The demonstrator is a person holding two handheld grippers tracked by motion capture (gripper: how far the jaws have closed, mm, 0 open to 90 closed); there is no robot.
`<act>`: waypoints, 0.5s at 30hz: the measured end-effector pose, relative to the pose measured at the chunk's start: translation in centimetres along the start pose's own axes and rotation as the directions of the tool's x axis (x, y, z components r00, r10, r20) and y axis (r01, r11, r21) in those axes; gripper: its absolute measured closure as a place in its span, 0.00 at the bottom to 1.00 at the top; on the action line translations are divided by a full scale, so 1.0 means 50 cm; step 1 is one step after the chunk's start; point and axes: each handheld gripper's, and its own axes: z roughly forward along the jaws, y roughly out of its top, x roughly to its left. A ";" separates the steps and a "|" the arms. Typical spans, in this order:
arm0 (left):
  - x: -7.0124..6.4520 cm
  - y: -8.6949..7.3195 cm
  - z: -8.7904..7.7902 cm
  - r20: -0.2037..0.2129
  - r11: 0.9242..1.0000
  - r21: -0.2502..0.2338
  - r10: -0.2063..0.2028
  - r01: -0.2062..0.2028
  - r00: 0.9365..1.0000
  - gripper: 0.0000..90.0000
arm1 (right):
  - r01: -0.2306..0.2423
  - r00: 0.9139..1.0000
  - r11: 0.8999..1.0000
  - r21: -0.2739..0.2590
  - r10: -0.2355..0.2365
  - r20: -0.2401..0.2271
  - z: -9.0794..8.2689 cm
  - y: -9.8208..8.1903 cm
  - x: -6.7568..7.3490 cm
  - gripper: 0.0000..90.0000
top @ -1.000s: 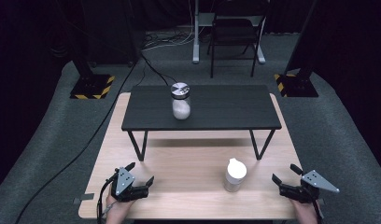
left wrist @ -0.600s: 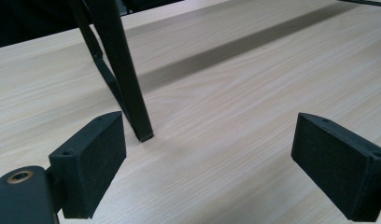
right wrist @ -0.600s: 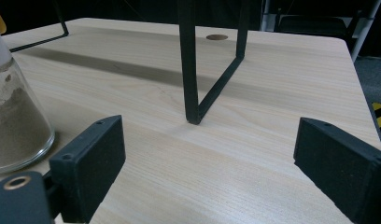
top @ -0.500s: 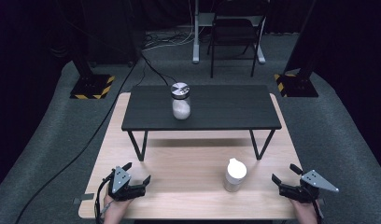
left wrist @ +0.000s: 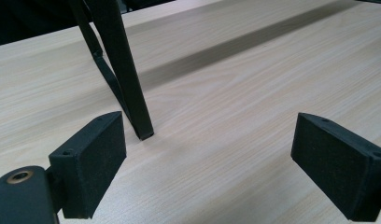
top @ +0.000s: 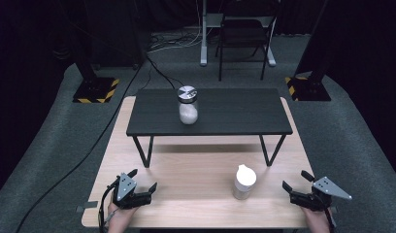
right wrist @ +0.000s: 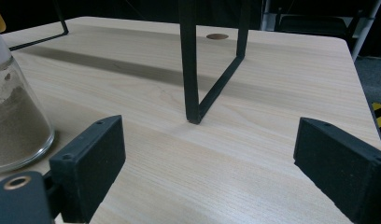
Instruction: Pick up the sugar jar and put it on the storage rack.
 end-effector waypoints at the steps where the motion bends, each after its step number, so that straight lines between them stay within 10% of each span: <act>1: 0.000 0.000 0.000 0.000 1.000 0.000 -0.002 0.002 1.000 0.11 | 0.000 1.000 1.000 0.000 0.000 0.000 0.000 0.000 0.000 0.09; 15: 0.000 0.000 0.001 0.003 1.000 0.001 0.001 -0.001 1.000 0.11 | 0.002 1.000 1.000 -0.001 -0.002 0.001 0.000 0.000 0.001 0.09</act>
